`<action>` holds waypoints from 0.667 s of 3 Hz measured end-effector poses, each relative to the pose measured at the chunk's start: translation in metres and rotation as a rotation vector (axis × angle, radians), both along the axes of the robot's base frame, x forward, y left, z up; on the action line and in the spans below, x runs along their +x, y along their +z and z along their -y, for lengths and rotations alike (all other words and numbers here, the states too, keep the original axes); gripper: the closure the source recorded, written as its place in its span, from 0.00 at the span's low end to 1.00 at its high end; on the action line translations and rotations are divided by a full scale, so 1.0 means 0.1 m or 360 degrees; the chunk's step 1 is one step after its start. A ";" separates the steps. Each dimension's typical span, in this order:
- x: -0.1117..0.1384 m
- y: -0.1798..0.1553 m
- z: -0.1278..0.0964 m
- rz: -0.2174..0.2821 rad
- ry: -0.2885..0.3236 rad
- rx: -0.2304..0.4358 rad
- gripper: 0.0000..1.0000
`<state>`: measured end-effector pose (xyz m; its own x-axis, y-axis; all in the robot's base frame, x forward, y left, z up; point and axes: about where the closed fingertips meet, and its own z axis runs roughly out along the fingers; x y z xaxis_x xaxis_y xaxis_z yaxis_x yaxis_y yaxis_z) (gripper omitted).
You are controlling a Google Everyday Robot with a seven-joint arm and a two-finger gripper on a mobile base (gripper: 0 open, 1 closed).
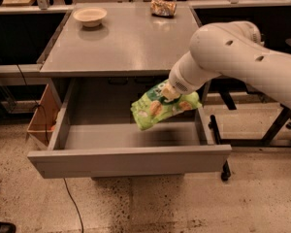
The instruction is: Pick green rice chip bag from top drawer and place on counter
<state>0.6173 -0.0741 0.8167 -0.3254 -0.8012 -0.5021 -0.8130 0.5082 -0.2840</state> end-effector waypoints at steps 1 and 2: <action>0.08 0.29 0.14 0.0061 -0.0004 -0.0081 1.00; 0.20 0.59 0.14 0.0138 0.0017 -0.0132 1.00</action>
Offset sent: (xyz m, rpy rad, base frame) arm 0.0368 -0.0150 0.0971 -0.1180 -0.1483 0.0260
